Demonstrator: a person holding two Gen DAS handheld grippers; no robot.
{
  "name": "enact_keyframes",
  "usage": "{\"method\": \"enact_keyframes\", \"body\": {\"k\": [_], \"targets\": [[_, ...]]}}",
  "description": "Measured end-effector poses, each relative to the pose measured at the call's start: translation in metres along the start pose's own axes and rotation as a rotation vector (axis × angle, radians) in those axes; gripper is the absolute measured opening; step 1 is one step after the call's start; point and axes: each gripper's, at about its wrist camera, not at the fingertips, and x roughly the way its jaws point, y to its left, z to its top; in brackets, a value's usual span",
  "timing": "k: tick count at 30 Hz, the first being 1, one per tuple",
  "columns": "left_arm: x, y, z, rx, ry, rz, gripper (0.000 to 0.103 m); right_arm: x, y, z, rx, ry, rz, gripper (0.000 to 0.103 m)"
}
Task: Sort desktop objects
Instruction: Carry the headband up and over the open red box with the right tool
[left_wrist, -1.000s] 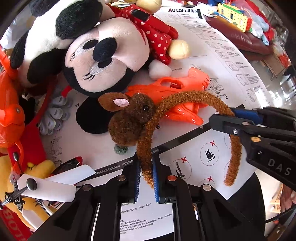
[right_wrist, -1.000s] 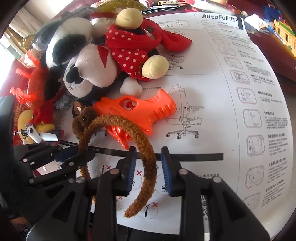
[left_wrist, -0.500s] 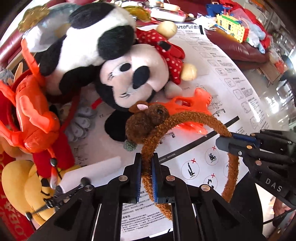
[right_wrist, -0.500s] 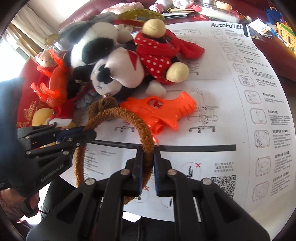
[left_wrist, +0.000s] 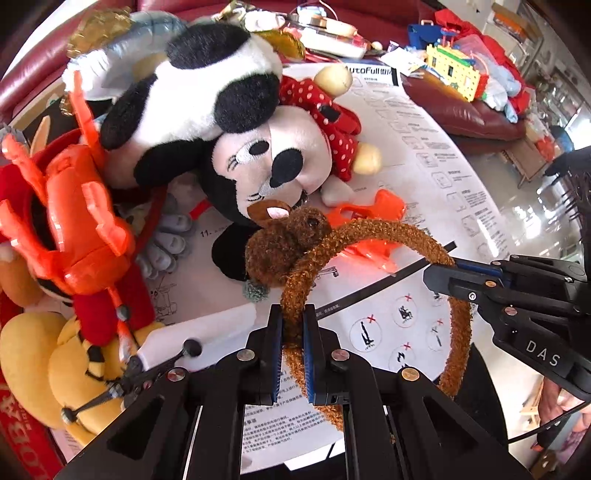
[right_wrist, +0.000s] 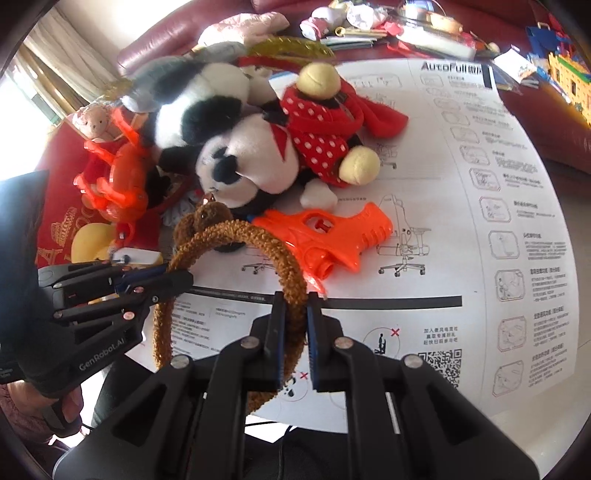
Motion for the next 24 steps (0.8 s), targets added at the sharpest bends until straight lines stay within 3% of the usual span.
{"method": "enact_keyframes", "body": {"k": [15,24], "targets": [[-0.097,0.016,-0.038,-0.059,-0.157,0.026,0.009,-0.079,0.079,-0.006,-0.175,-0.151,-0.025,0.011],[-0.191,0.089,-0.065,-0.202,-0.301,0.105,0.009,-0.111,0.187,0.018,-0.366,-0.234,0.040,0.010]]}}
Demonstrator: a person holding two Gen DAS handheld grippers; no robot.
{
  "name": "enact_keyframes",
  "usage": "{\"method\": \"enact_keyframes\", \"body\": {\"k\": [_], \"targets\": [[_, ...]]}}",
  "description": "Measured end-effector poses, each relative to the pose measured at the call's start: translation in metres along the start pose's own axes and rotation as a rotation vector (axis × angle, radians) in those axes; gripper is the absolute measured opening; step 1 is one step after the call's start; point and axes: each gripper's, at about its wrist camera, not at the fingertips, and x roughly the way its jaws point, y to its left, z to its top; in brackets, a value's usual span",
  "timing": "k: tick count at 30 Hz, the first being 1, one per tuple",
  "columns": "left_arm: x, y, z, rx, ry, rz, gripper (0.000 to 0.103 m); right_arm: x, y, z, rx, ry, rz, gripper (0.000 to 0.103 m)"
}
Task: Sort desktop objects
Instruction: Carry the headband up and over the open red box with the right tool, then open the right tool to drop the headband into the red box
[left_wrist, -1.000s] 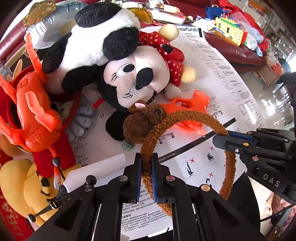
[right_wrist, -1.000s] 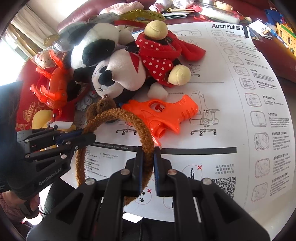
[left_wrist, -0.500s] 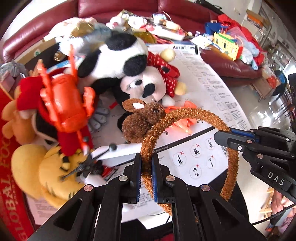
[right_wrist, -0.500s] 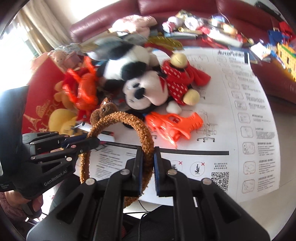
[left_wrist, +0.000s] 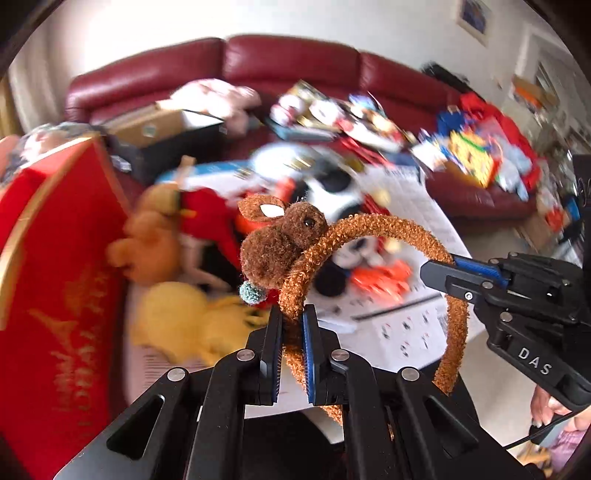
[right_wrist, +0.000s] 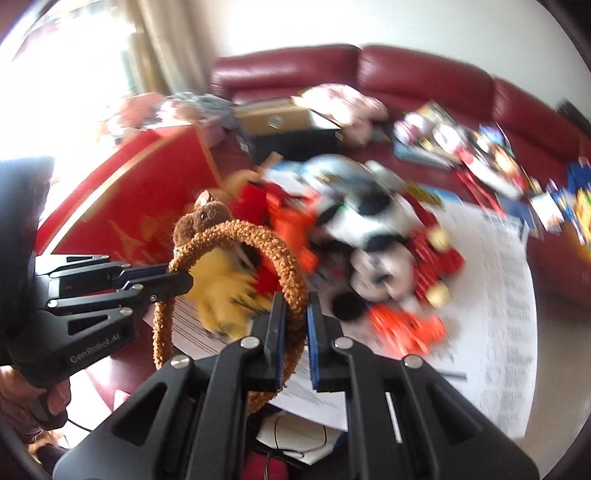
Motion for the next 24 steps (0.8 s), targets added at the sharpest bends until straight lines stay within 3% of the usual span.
{"method": "enact_keyframes", "body": {"k": [5,14,19,24], "targets": [[-0.062,0.080,0.002,-0.139,-0.082,0.094,0.009,0.007,0.076,0.050,-0.119,-0.031,0.106,0.010],[-0.159,0.220,-0.022,-0.379,-0.212,0.351,0.009,0.041,0.250,0.112,-0.366,-0.027,0.308,0.011],[-0.166,0.282,-0.049,-0.487,-0.192,0.418,0.009,0.067,0.323,0.128,-0.458,-0.002,0.358,0.011],[-0.143,0.331,-0.071,-0.563,-0.112,0.424,0.009,0.095,0.359,0.128,-0.493,0.043,0.360,0.010]]}}
